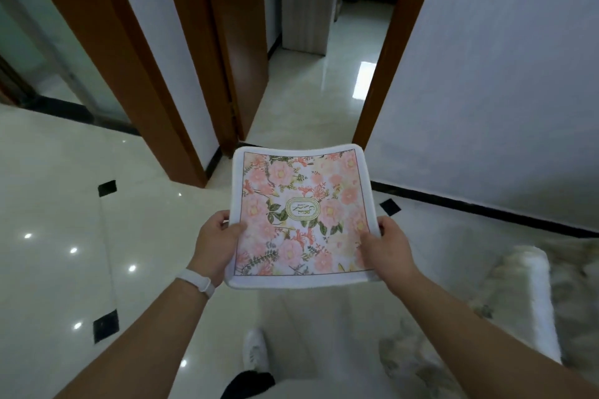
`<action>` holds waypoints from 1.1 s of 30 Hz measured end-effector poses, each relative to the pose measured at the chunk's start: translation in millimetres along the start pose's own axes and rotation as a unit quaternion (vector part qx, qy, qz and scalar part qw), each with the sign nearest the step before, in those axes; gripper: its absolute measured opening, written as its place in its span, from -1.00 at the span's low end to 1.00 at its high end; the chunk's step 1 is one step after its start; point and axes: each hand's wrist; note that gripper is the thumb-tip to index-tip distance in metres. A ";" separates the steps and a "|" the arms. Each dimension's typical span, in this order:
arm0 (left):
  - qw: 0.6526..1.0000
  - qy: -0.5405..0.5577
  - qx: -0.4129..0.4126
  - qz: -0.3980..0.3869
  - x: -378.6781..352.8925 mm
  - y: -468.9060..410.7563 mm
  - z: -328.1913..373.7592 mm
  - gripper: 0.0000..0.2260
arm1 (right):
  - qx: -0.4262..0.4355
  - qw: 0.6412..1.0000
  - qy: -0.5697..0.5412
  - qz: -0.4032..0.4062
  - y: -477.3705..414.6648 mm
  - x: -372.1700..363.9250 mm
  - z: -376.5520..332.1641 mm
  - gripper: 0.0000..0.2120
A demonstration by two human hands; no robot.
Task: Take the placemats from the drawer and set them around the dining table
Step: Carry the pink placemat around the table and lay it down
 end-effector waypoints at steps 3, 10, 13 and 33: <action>0.998 -0.009 -0.033 -0.055 1.7 -55.1 39.5 -0.92 | -0.009 0.999 -0.009 0.052 -16.6 -11.4 -30.8 -0.92; 0.981 -0.025 -0.061 -0.181 -45.2 -129.2 92.5 -0.94 | -0.053 0.982 -0.031 0.180 -43.1 1.6 -53.2 -0.89; 0.974 -0.028 -0.076 -0.212 -74.5 -142.1 111.0 -0.93 | -0.073 0.974 -0.053 0.209 -57.8 15.5 -52.0 -0.93; 0.957 -0.072 -0.097 -0.262 -327.8 -231.6 219.5 -0.93 | -0.082 0.947 -0.144 0.274 -242.8 159.4 -32.1 -0.88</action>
Point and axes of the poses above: each hand's wrist, its own y-axis away from the middle knuckle, its own x-axis out of the back of the hand, z = x × y, and after that the axes turned 2 degrees about -z, right-handed
